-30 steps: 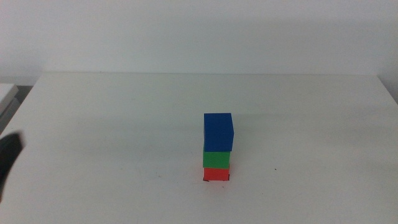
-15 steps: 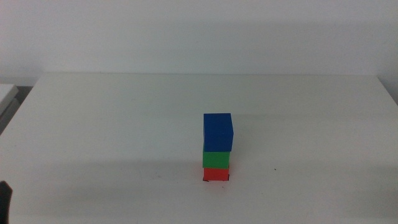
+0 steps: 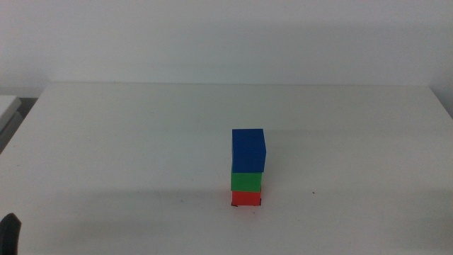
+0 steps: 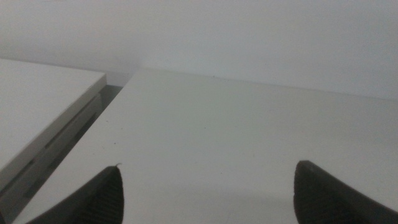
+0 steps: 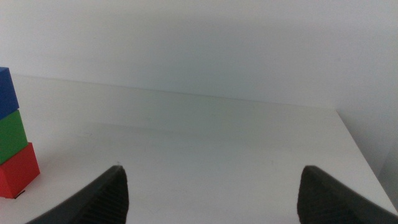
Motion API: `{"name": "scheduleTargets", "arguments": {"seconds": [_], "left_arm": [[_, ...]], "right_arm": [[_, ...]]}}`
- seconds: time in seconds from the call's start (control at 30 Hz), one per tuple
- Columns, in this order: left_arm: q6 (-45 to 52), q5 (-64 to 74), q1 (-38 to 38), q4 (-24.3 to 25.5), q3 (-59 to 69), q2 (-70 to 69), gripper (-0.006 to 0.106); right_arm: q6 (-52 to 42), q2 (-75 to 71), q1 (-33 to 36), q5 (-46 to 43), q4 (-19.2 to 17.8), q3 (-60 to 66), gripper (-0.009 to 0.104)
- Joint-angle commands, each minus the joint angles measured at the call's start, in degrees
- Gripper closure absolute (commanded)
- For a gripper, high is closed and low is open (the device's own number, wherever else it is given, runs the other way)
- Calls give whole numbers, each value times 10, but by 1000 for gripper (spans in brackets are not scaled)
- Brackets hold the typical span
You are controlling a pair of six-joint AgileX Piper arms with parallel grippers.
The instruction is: Stack red cubes first, then green, then blue cubes in a specific spot.
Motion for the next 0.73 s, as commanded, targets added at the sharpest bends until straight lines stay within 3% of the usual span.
{"name": "scheduleTargets", "arguments": {"seconds": [0.0,0.7], "left_arm": [[-1,-6,1,9,0,-2,7],[-1,-21,-12,14,0,-2,7]], "right_arm": [[-5,-3,-4,-3,-6,2,2],[-5,-3,-4,-3,-2,2,2]]}}
